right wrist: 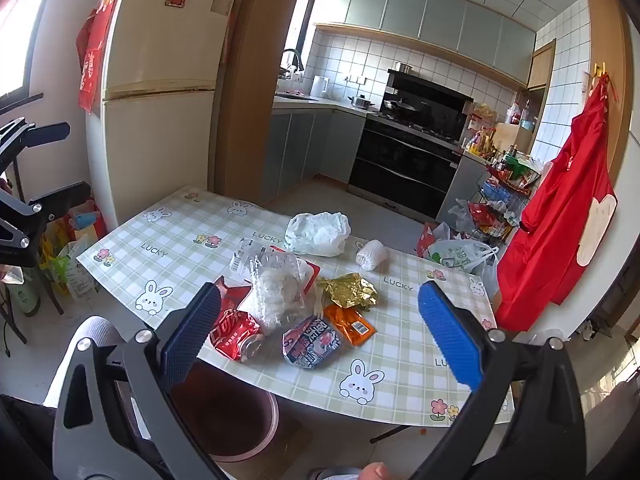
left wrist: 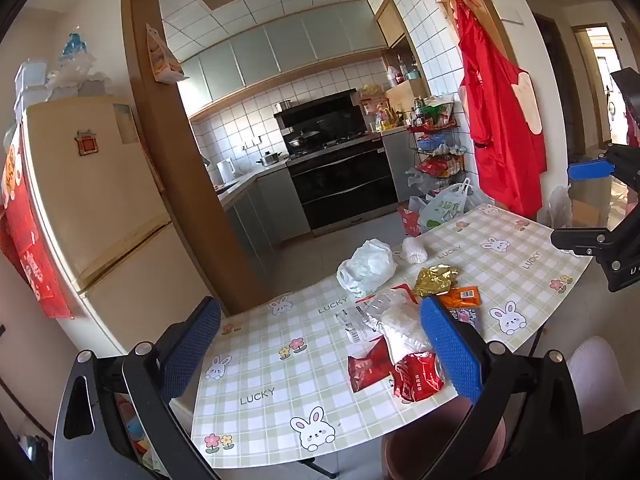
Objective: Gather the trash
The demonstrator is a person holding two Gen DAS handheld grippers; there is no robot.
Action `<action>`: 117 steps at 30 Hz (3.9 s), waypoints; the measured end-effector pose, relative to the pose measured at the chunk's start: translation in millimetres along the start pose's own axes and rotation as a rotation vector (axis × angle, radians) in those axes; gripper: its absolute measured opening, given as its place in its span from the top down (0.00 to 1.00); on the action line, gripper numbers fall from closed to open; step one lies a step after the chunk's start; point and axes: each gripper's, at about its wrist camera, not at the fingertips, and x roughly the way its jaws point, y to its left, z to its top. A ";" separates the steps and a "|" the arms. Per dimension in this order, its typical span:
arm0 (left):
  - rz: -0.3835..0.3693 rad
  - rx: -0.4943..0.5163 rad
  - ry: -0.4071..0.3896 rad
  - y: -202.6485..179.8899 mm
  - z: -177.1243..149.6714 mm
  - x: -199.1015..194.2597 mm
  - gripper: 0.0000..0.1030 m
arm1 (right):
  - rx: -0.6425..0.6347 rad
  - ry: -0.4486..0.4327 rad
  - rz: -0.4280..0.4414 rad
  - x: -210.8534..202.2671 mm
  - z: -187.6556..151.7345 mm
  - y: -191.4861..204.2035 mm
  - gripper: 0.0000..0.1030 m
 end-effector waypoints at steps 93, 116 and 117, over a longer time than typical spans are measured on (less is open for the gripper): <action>-0.075 -0.088 0.058 4.4 -19.8 8.1 0.05 | 0.051 0.029 -0.003 4.6 -21.7 -14.8 0.05; -0.213 -0.242 0.316 -6.8 -125.4 151.3 0.05 | 0.219 0.233 0.116 157.2 -97.6 -14.9 0.05; -0.219 -0.244 0.328 -9.3 -128.8 158.2 0.05 | 0.228 0.236 0.120 162.5 -100.4 -16.7 0.05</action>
